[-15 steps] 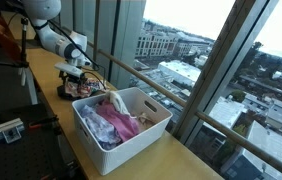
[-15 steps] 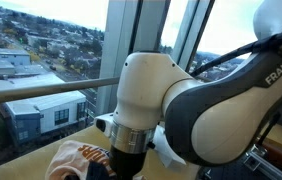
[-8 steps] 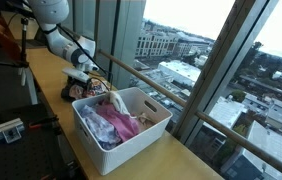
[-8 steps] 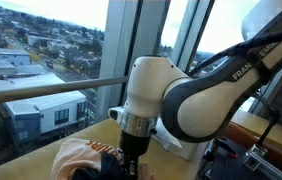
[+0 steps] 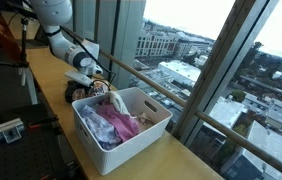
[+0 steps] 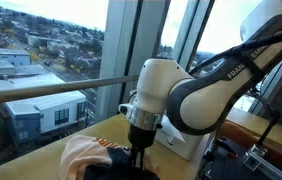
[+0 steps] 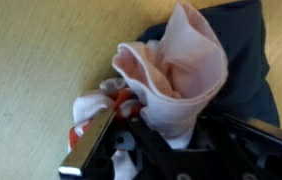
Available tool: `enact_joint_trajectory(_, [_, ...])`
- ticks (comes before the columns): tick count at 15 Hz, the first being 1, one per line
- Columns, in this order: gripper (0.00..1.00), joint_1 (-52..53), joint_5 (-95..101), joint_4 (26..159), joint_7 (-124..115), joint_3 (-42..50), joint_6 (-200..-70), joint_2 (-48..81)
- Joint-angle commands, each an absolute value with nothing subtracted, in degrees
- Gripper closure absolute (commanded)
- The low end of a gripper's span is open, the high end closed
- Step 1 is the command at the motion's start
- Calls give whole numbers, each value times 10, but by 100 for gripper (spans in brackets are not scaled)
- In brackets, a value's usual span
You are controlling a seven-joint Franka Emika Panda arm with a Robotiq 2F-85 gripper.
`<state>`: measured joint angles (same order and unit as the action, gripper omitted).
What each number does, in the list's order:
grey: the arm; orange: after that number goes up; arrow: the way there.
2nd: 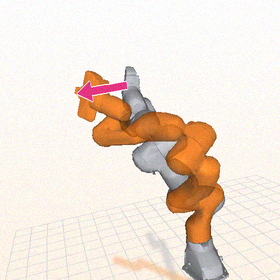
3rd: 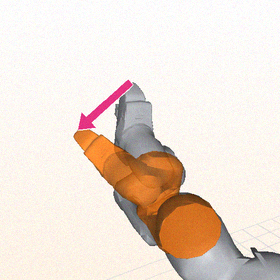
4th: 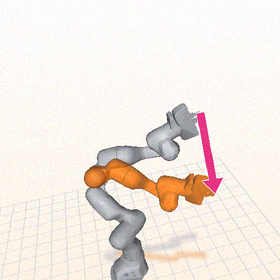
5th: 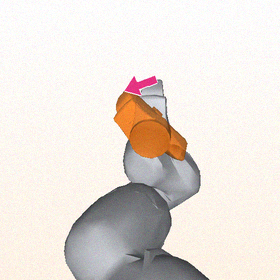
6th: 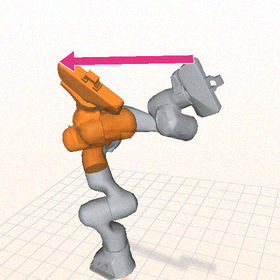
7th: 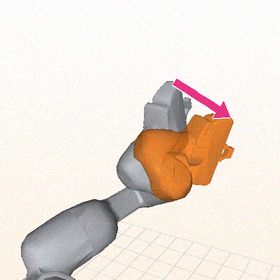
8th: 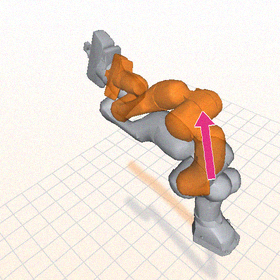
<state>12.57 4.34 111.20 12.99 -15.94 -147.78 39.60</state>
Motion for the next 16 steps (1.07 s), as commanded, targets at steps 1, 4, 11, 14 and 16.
enact_joint_trajectory(1, [96,103,33,1158,144,-166,-1486,347])
enact_joint_trajectory(4, [96,85,22,1181,152,-180,-1469,267])
enact_joint_trajectory(11, [96,69,33,1171,144,-139,-1489,113])
enact_joint_trajectory(14, [96,55,33,1160,142,-110,-1480,51])
enact_joint_trajectory(16, [96,44,36,1148,145,-88,-1469,14])
